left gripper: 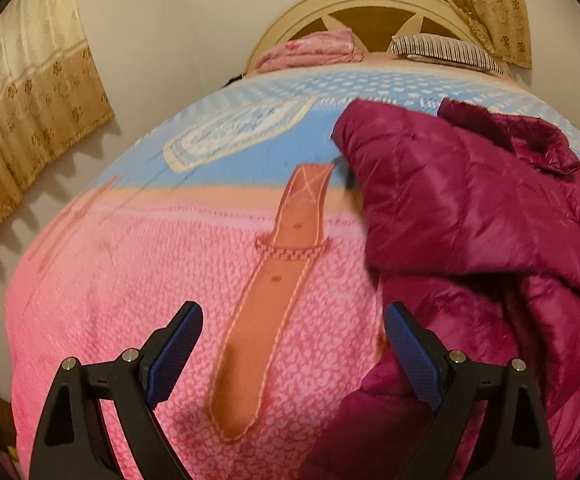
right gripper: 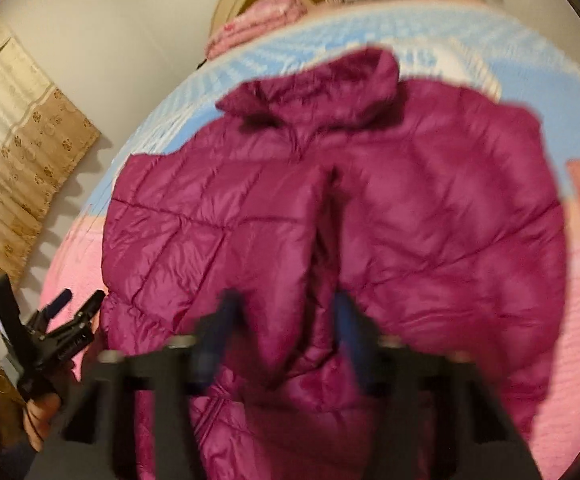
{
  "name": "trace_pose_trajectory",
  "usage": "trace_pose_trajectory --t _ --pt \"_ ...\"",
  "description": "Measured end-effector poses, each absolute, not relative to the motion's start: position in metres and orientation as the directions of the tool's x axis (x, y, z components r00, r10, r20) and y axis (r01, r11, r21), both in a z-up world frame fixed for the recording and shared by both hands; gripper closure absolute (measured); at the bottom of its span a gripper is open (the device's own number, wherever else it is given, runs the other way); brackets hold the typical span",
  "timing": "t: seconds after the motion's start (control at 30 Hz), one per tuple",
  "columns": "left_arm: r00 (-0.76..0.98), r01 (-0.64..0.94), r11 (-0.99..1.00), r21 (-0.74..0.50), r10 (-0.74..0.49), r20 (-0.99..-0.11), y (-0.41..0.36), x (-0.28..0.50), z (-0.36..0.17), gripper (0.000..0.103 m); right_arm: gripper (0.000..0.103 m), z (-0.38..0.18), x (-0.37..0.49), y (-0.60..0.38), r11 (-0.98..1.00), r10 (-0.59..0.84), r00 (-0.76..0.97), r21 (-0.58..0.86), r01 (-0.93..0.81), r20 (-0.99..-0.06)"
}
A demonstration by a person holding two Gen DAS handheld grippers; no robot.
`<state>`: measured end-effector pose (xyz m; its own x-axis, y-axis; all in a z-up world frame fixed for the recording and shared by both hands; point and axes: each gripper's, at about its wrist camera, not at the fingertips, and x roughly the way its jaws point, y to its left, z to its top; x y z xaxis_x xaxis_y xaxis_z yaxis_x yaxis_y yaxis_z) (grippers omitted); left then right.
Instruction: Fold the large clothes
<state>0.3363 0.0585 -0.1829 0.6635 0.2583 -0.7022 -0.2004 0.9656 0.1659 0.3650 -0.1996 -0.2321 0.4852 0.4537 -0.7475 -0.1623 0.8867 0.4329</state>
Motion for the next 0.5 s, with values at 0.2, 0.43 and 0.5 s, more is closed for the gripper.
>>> trace_pose_trajectory --t 0.2,0.43,0.5 --pt "0.656 -0.199 0.969 0.148 0.243 -0.715 0.063 0.338 -0.188 0.011 0.085 -0.221 0.335 -0.205 0.906 0.418 0.541 0.376 -0.192 -0.73" --pt "0.645 -0.197 0.969 0.147 0.241 -0.725 0.063 0.339 -0.183 0.011 0.085 -0.224 0.313 -0.236 0.931 0.354 0.559 0.342 -0.132 -0.749" --pt "0.638 -0.197 0.971 0.134 0.231 -0.734 0.065 0.343 -0.177 0.011 0.078 -0.229 0.312 -0.234 0.936 0.344 0.547 0.324 -0.137 -0.763"
